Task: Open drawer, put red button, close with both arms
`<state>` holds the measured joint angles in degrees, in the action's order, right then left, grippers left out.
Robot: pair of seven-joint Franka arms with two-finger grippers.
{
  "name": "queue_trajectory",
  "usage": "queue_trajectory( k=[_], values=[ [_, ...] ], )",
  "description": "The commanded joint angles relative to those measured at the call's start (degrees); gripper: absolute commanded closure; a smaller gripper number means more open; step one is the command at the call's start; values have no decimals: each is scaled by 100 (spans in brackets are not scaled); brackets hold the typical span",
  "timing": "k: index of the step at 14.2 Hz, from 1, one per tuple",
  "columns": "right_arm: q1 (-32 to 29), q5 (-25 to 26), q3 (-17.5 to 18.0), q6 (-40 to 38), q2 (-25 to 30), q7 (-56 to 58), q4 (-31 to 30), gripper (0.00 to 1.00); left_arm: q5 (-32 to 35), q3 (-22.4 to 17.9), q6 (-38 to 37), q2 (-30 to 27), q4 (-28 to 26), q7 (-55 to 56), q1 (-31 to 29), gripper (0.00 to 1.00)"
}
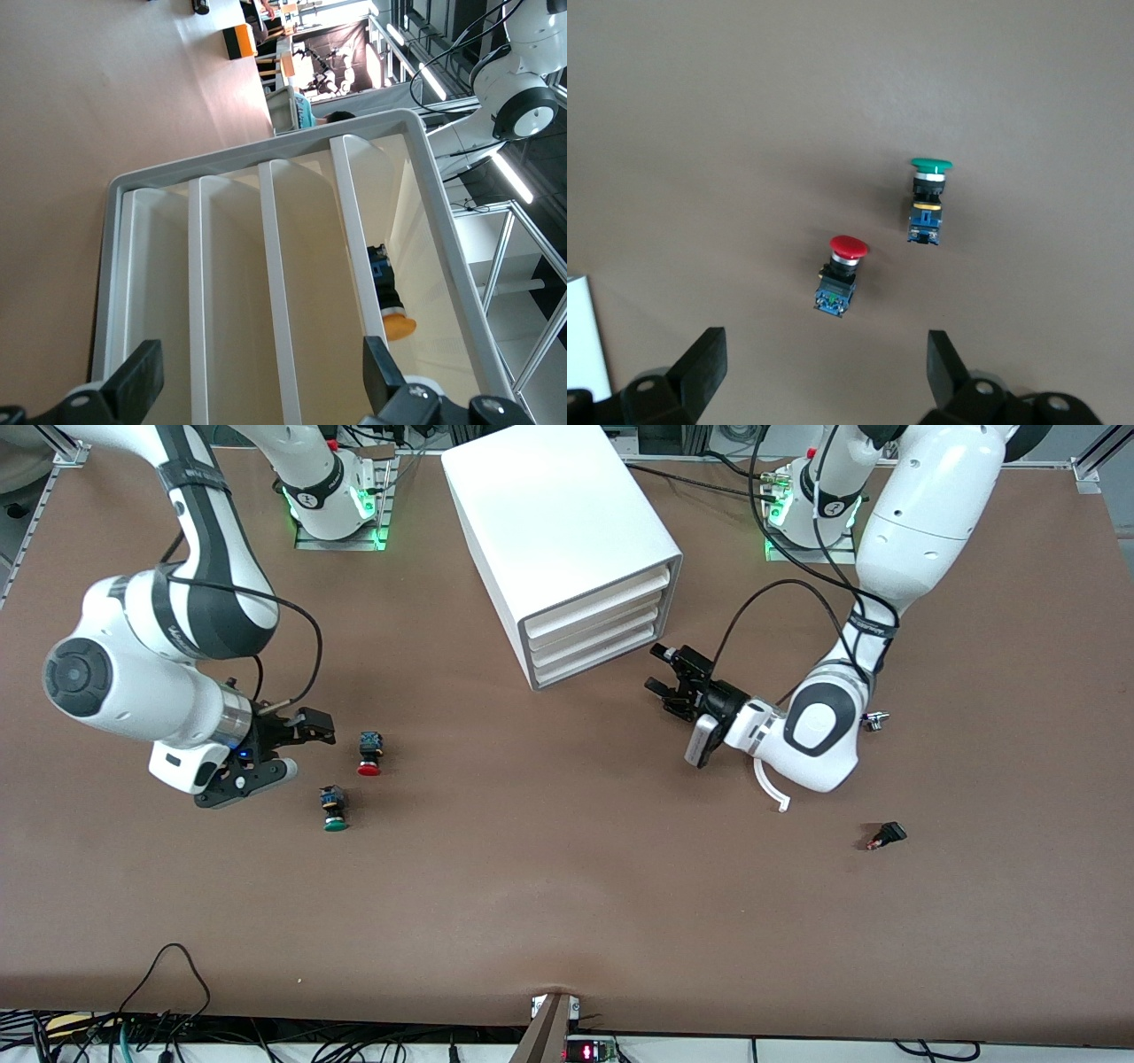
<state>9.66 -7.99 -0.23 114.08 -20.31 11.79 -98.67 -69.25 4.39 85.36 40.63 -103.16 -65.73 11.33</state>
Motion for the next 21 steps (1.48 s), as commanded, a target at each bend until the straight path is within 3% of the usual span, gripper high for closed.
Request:
queue_trajectory(
  k=[1, 3, 8, 13, 16, 19, 21],
  values=[
    [44, 8, -21, 639, 185, -518, -713, 0, -430, 114, 174, -126, -423, -247, 106, 12],
    [44, 0, -21, 904, 186, -572, -1021, 0, -422, 123, 174, -126, -520, -282, 106, 15],
    [273, 8, -21, 1494, 72, -1072, -1436, 0, -667, 298, 183, -126, -915, -379, 185, 43],
    [361, 26, -21, 1757, -192, -1118, -1611, 0, -844, 317, 209, -117, -1030, -406, 326, 42],
    [361, 0, -21, 1968, -332, -1143, -1665, 0, -940, 317, 209, -117, -1180, -406, 387, 50],
    [352, -35, -64, 2039, -456, -1196, -1665, 0, -1037, 325, 201, -117, -1241, -406, 449, 81],
    [352, -53, -178, 2039, -517, -1205, -1665, 0, -1073, 325, 218, -108, -1276, -406, 598, 86]
  ],
)
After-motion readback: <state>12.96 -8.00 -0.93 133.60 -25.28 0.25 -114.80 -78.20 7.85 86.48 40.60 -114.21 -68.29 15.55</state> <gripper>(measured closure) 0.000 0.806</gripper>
